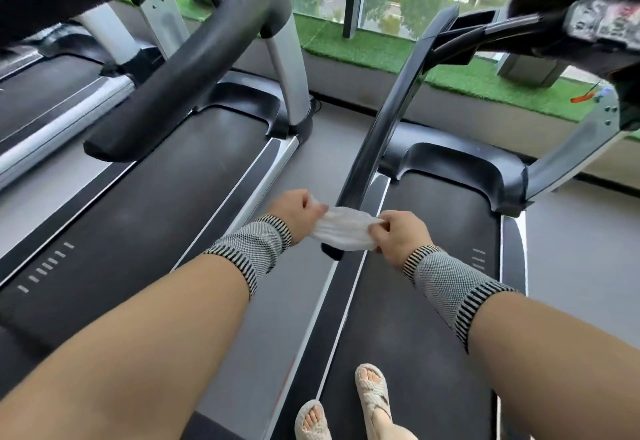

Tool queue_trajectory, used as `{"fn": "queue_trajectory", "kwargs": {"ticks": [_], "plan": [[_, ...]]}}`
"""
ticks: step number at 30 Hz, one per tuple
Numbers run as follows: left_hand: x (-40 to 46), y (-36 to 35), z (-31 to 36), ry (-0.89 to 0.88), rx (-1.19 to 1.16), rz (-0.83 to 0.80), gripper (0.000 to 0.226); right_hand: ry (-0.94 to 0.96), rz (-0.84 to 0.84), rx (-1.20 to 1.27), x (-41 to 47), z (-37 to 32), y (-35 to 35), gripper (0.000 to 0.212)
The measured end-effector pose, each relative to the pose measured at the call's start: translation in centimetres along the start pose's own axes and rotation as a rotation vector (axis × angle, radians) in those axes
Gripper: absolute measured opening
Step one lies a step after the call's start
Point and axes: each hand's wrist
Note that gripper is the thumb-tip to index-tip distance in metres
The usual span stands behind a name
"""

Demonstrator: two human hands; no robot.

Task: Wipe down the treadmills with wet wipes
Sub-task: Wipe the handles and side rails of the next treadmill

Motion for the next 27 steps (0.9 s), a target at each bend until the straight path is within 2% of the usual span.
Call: {"fn": "queue_trajectory", "kwargs": {"ticks": [3,6,8,11,13,15,22,25,27], "plan": [[1.3,0.5,-0.5,-0.029,-0.082,0.01,0.011,0.027,0.067,0.061,1.0,-0.3,0.4,0.018],[2.7,0.1,-0.8,-0.025,-0.096,0.065,0.009,0.055,0.166,0.091,2.2,-0.6,-0.1,0.009],[3.2,-1.0,-1.0,-0.011,-0.156,0.063,0.012,0.036,0.188,0.123,2.7,-0.5,-0.9,0.014],[3.2,-3.1,-1.6,0.029,-0.263,0.021,0.012,0.01,0.141,0.165,2.8,0.3,-2.5,0.013],[2.9,-4.6,-2.5,0.038,-0.196,-0.012,0.009,-0.003,0.095,0.156,2.4,1.0,-3.8,0.007],[2.3,-6.0,-3.3,0.045,-0.11,-0.048,0.006,-0.005,0.046,0.1,1.9,1.8,-5.1,0.015],[0.7,-7.6,-4.4,0.089,-0.099,-0.061,0.011,-0.039,-0.005,0.041,0.5,2.7,-6.8,0.018],[-1.2,-9.0,-5.5,0.129,0.009,-0.158,0.007,-0.072,-0.128,-0.104,-1.1,3.7,-7.5,0.018],[-2.6,-10.0,-6.1,0.162,-0.016,-0.195,0.007,-0.099,-0.162,-0.128,-2.2,4.4,-7.9,0.017]]}}
Point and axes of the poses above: each hand's wrist, its own x-axis towards the middle knuckle, its own y-axis out of the back of the hand, z = x × y, and after that the axes turned 7 degrees about x, right-handed
